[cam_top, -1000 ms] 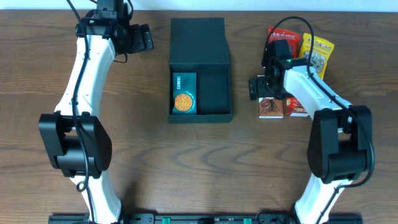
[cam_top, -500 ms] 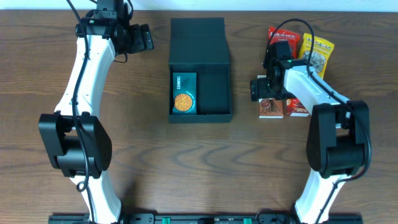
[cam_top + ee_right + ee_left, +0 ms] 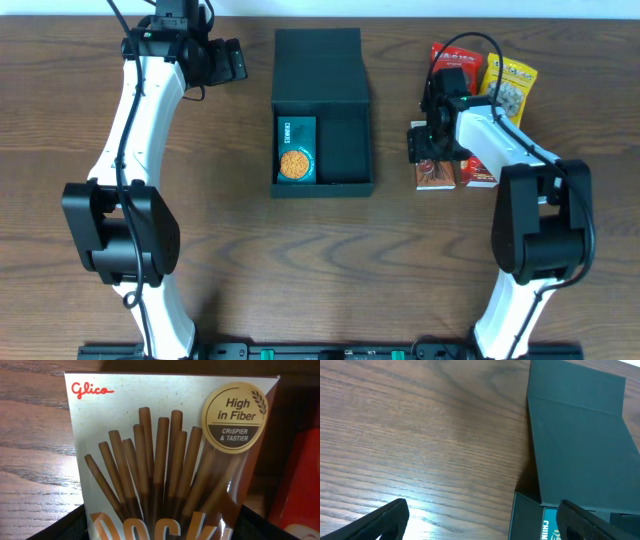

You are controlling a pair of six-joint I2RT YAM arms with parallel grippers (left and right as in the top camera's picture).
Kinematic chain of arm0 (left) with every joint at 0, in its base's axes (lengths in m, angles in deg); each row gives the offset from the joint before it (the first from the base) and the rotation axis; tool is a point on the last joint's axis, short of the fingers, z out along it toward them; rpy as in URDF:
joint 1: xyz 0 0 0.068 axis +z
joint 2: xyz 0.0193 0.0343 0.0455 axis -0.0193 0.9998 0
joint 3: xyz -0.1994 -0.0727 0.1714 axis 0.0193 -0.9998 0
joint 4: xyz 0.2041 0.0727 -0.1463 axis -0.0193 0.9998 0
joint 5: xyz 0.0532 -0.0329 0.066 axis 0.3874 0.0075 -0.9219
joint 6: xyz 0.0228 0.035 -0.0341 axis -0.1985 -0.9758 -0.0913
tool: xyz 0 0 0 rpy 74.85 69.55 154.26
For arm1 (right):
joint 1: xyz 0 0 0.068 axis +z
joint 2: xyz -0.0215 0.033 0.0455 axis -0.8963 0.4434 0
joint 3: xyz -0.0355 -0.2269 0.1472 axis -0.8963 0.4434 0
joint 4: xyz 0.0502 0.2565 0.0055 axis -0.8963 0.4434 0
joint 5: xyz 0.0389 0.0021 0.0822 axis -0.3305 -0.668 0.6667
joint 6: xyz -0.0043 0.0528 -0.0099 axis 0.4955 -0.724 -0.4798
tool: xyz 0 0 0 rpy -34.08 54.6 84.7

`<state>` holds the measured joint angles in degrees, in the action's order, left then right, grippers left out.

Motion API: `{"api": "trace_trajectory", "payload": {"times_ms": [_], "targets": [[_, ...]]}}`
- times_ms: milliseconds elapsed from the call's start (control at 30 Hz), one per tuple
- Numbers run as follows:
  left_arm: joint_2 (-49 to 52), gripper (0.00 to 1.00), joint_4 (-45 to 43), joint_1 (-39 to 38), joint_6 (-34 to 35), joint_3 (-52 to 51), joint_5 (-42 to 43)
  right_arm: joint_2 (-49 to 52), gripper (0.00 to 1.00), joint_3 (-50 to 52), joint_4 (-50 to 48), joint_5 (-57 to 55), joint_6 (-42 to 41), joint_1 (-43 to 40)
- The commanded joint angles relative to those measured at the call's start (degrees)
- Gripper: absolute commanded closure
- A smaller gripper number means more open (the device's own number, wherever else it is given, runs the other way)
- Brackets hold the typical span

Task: Pack container
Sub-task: 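Grasp the brown Pocky box with the right gripper and lift, then place the Pocky box into the black box beside the cookie box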

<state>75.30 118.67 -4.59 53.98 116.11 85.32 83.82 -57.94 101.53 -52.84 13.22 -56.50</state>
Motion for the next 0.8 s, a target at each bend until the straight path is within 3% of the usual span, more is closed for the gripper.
{"api": "trace_trajectory", "payload": {"times_ms": [0,167,433,767], "targets": [[0.9,0.05,0.2,0.1,-0.4,0.0,-0.5,0.8,0.29,0.0,0.0,3.7,0.0,-0.5],[0.9,0.05,0.2,0.1,-0.4,0.0,-0.5,0.8,0.3,-4.2,2.4,6.6,0.0,-0.4],[0.9,0.05,0.2,0.1,-0.4,0.0,-0.5,0.8,0.32,-20.2,15.6,7.5,-0.2,0.5],[0.9,0.05,-0.2,0.2,-0.4,0.0,-0.7,0.8,0.34,-31.6,22.8,10.0,-7.6,8.5]]}}
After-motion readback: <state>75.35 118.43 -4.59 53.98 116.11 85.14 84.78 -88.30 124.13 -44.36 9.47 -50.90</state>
